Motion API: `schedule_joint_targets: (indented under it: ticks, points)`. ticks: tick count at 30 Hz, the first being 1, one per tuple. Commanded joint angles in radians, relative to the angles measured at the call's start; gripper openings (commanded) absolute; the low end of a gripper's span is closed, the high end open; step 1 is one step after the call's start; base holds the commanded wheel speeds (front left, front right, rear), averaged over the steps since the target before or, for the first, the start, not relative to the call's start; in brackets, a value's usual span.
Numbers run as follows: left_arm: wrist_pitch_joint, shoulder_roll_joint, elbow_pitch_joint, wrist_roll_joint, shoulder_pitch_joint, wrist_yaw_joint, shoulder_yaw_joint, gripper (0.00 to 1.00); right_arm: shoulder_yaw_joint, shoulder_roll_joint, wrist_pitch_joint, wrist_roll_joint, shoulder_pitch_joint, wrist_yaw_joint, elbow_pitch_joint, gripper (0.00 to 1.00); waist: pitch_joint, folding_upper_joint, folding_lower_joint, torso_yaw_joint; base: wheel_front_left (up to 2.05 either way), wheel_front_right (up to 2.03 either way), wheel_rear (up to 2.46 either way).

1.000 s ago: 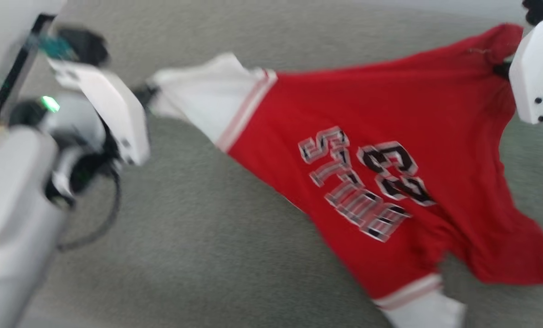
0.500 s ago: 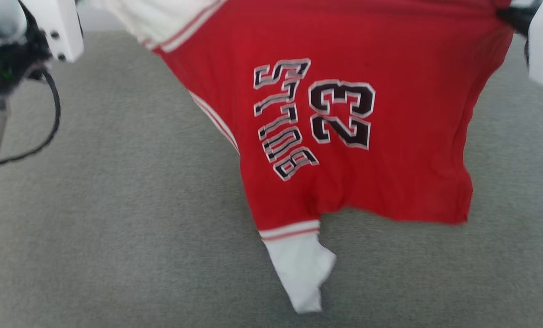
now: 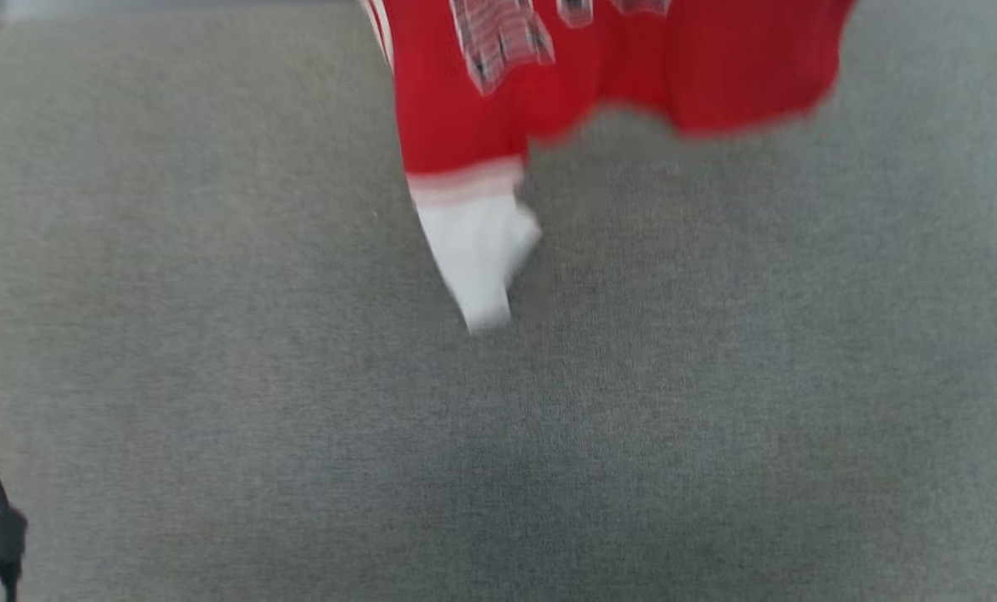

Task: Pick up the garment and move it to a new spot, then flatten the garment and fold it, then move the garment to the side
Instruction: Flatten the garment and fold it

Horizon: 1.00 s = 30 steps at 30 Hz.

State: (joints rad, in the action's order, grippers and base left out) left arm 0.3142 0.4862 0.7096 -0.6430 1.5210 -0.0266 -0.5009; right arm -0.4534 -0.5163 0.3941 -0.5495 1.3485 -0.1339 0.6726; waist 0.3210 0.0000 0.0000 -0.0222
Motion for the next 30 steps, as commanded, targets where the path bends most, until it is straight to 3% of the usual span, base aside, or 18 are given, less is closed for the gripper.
schedule_joint_targets:
  ticks: [1, 10, 14, 21, 27, 30]
  points:
    - [-0.035, 0.009, 0.017, 0.021, 0.036, 0.005, 0.008, 0.00, 0.013, 0.000, -0.030, 0.022, 0.020, 0.006, 0.025, 0.00, 0.044, 0.0000, 0.0000, -0.013, 0.00, 0.00, 0.00]
    - [-0.438, -0.022, 0.175, 0.142, 0.287, 0.026, 0.005, 0.00, 0.140, 0.091, -0.438, 0.300, 0.199, 0.006, 0.232, 0.00, 0.150, 0.0000, 0.0000, -0.015, 0.00, 0.00, 0.00]
    - [-0.534, -0.042, 0.242, 0.153, 0.308, -0.017, -0.007, 0.00, 0.148, 0.143, -0.509, 0.388, 0.204, 0.006, 0.311, 0.00, 0.164, 0.0000, 0.0000, -0.001, 0.00, 0.00, 0.00]
    - [-0.478, -0.064, 0.379, 0.130, 0.187, -0.092, -0.075, 0.00, 0.065, 0.191, -0.469, 0.352, 0.102, 0.006, 0.411, 0.00, 0.136, 0.0000, 0.0000, 0.024, 0.00, 0.00, 0.00]
    - [-0.327, -0.092, 0.393, 0.069, 0.012, -0.103, -0.162, 0.00, -0.004, 0.196, -0.414, 0.228, -0.028, 0.006, 0.409, 0.00, 0.091, 0.0000, 0.0000, 0.048, 0.00, 0.00, 0.00]
    - [-0.233, -0.065, 0.328, -0.003, -0.082, -0.103, -0.208, 0.00, -0.038, 0.190, -0.362, 0.154, -0.097, 0.006, 0.379, 0.00, 0.067, 0.0000, 0.0000, 0.054, 0.00, 0.00, 0.00]
